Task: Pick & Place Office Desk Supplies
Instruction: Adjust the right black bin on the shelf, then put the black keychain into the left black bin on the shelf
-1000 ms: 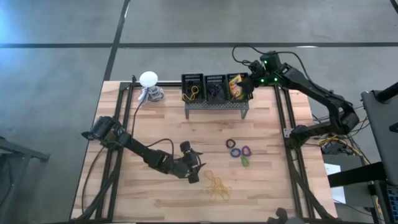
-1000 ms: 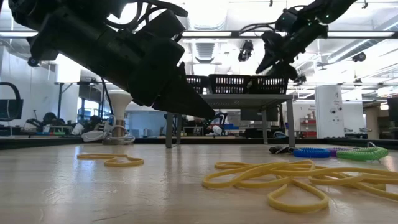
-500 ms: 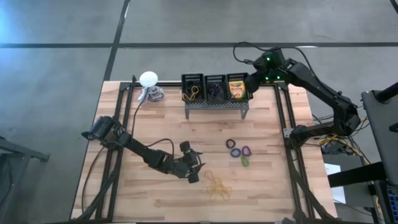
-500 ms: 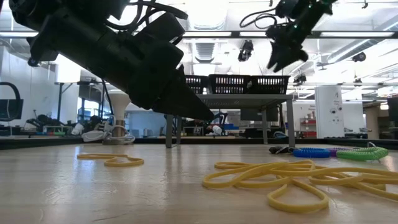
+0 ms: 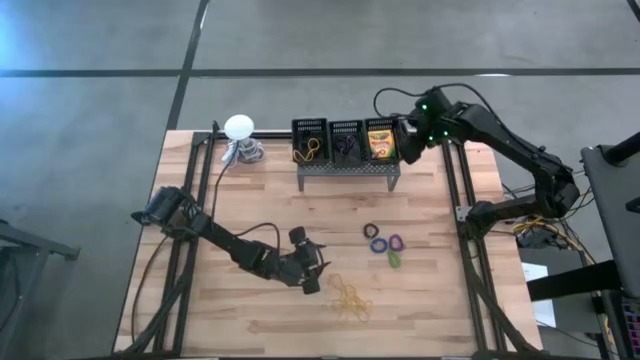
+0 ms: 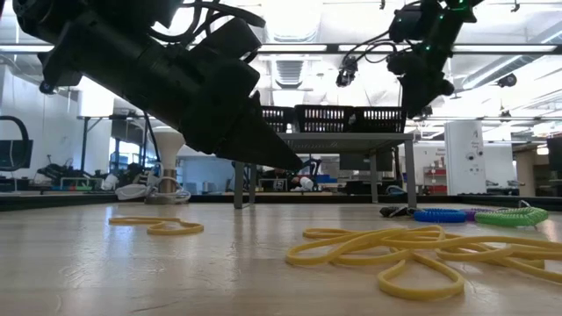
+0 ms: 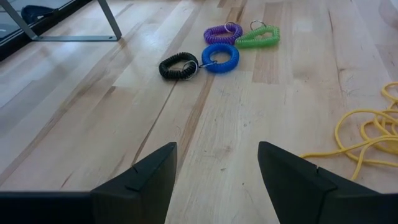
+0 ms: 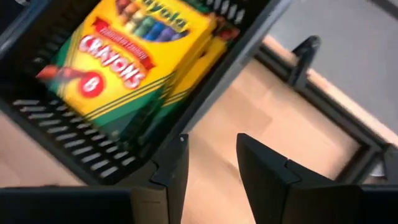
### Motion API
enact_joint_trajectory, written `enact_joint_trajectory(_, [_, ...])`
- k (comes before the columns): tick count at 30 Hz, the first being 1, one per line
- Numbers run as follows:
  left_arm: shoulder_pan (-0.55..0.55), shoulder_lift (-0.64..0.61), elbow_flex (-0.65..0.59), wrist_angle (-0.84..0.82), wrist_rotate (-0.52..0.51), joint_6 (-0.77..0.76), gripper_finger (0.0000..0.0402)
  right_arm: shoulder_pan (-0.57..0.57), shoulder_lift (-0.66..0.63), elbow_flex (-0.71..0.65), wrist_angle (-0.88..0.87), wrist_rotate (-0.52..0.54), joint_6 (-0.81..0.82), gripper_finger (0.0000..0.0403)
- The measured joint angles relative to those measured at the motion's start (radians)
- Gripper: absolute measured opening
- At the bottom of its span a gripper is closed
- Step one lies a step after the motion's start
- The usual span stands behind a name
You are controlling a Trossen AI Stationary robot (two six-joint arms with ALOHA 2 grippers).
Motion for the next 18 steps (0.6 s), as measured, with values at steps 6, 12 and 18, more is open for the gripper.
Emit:
enact_joint_trajectory(6, [0.0, 0.0, 0.0, 0.0, 0.0, 0.0, 0.0227, 0.036, -0.006, -0.002, -0.003, -0.033, 0.003, 0.0123])
enact_joint_trajectory(12, [0.0, 0.0, 0.0, 0.0, 0.0, 0.0, 0.0227, 0.042, -0.017, 0.009, -0.034, -0.02, 0.017, 0.0125])
enact_joint_trajectory(18, [0.0, 0.0, 0.0, -0.001, 0.0, -0.001, 0.0227, 0.086, -0.087, 0.028, -0.082, 0.1, 0.025, 0.0115])
